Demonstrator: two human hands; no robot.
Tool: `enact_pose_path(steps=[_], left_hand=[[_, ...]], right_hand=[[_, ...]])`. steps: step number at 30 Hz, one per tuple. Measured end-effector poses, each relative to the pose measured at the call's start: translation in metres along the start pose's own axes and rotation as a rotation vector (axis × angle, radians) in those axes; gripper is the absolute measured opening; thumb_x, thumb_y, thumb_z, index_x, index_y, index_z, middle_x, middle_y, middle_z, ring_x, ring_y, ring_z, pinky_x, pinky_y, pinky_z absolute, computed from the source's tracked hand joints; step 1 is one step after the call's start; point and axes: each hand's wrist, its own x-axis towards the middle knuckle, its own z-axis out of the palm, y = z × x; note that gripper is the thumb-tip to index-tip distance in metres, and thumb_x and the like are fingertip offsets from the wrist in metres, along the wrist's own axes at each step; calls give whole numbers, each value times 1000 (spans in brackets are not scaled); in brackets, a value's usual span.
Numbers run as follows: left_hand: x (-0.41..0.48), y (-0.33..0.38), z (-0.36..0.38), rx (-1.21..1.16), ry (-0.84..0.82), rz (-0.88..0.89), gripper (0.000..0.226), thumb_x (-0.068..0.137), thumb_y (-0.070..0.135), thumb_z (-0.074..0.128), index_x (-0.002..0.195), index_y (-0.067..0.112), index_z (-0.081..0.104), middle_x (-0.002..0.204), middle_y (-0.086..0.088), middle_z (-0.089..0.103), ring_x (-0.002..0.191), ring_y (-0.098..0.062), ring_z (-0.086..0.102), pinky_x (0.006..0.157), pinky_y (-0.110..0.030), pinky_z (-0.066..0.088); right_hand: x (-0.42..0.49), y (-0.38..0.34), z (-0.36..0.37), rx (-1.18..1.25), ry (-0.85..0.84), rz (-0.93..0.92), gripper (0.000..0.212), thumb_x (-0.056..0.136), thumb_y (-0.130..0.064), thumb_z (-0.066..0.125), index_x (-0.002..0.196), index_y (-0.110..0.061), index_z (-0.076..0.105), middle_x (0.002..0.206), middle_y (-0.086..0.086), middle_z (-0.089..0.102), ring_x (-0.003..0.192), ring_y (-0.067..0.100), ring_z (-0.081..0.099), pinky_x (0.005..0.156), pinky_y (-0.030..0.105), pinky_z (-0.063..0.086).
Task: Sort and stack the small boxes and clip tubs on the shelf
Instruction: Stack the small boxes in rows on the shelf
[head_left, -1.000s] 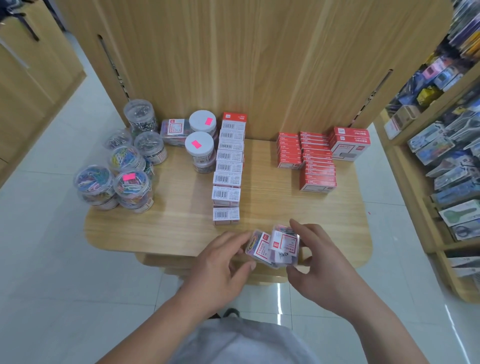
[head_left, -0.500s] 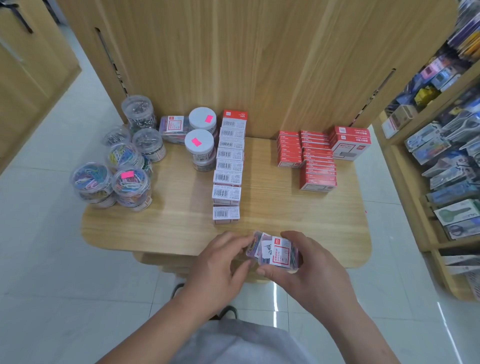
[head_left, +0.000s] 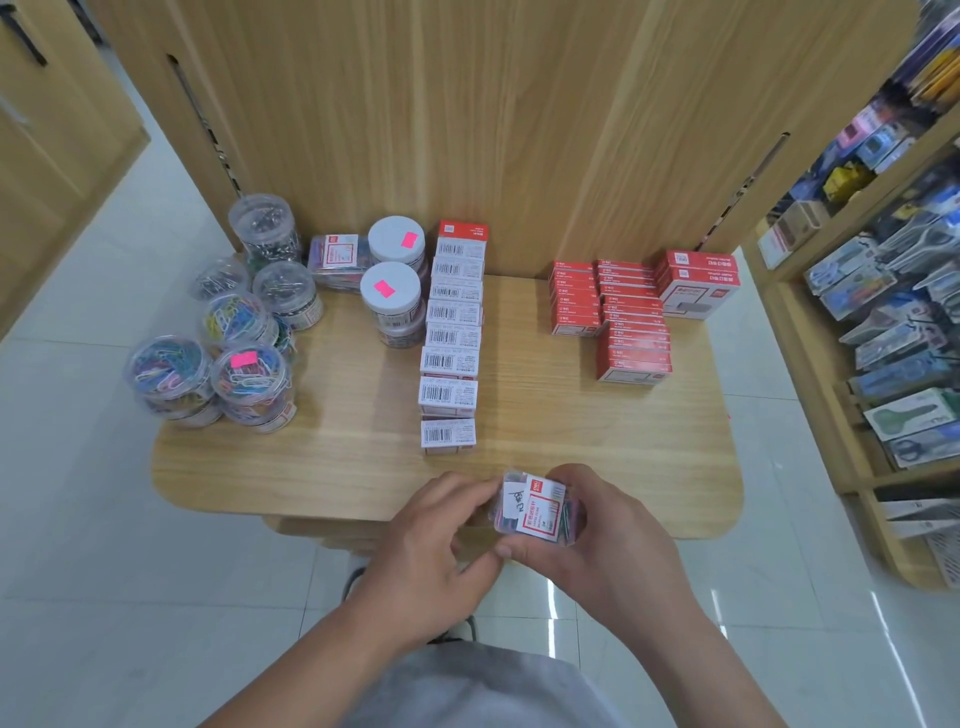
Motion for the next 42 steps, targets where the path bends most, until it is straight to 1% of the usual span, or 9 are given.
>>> enact_pose_path(steps=[4, 7, 10, 13, 23, 29, 33, 38, 42], left_hand=[[2, 4, -3, 13, -23, -30, 55, 86, 26, 76, 137, 33, 59, 113, 19, 61, 102, -11, 59, 74, -20, 49], [6, 4, -5, 19, -34, -58, 55, 85, 19, 78, 135, 33, 61, 111, 19, 62, 101, -8, 61, 76, -17, 47], [10, 4, -7, 12, -58, -70, 52, 83, 14, 78, 131, 32, 65, 106, 17, 63, 96, -8, 63, 74, -18, 48], [12, 5, -8, 22, -68, -73, 51, 82, 12, 77, 129, 32, 65, 103, 16, 62, 94, -8, 63, 74, -18, 48], [-5, 42, -63, 21, -137, -107, 67, 77, 25, 79, 137, 42, 57, 120, 23, 61, 108, -6, 63, 90, -28, 54], [-6, 77, -137, -43, -12, -98, 83, 78, 13, 85, 141, 52, 47, 123, 36, 58, 114, 2, 57, 85, -18, 53], [-2, 74, -178, -71, 35, -114, 75, 79, 13, 85, 136, 50, 54, 126, 29, 63, 122, -2, 57, 88, -23, 53], [12, 56, -222, -48, 0, -134, 66, 75, 21, 89, 126, 52, 61, 118, 22, 69, 109, -6, 63, 84, -30, 56], [30, 40, -263, -99, -24, -163, 60, 72, 19, 93, 113, 52, 65, 103, 17, 72, 88, -4, 65, 80, -23, 56]], right_hand=[[-1, 1, 1, 38, -12, 10, 79, 51, -90, 70, 112, -41, 53, 88, -20, 65, 82, 1, 59, 68, 26, 52], [1, 8, -2, 164, -84, 10, 74, 63, -57, 86, 126, -38, 53, 101, -19, 66, 86, -4, 60, 76, 19, 51], [1, 9, 2, 96, -56, -45, 48, 74, -36, 77, 118, -34, 59, 93, -18, 62, 81, -2, 59, 71, 19, 51], [0, 6, 7, 119, 24, -43, 42, 68, -44, 71, 108, -36, 61, 92, -15, 54, 81, 6, 60, 73, 35, 56], [-16, -36, -26, 81, -45, -136, 37, 56, -55, 72, 75, -24, 64, 72, -6, 53, 66, 13, 50, 57, 28, 44], [-4, -117, -67, 50, -70, -275, 32, 60, -51, 78, 81, -30, 66, 76, -9, 59, 66, 7, 56, 54, 21, 44], [9, -158, -79, 78, -163, -324, 40, 59, -54, 74, 88, -28, 66, 82, -6, 63, 66, 10, 59, 62, 34, 54], [34, -202, -72, 56, -217, -353, 39, 64, -49, 81, 82, -19, 65, 80, -1, 65, 63, 14, 57, 61, 36, 50], [62, -231, -57, 99, -246, -363, 41, 65, -52, 80, 91, -25, 64, 85, -2, 67, 72, 17, 65, 66, 45, 57]])
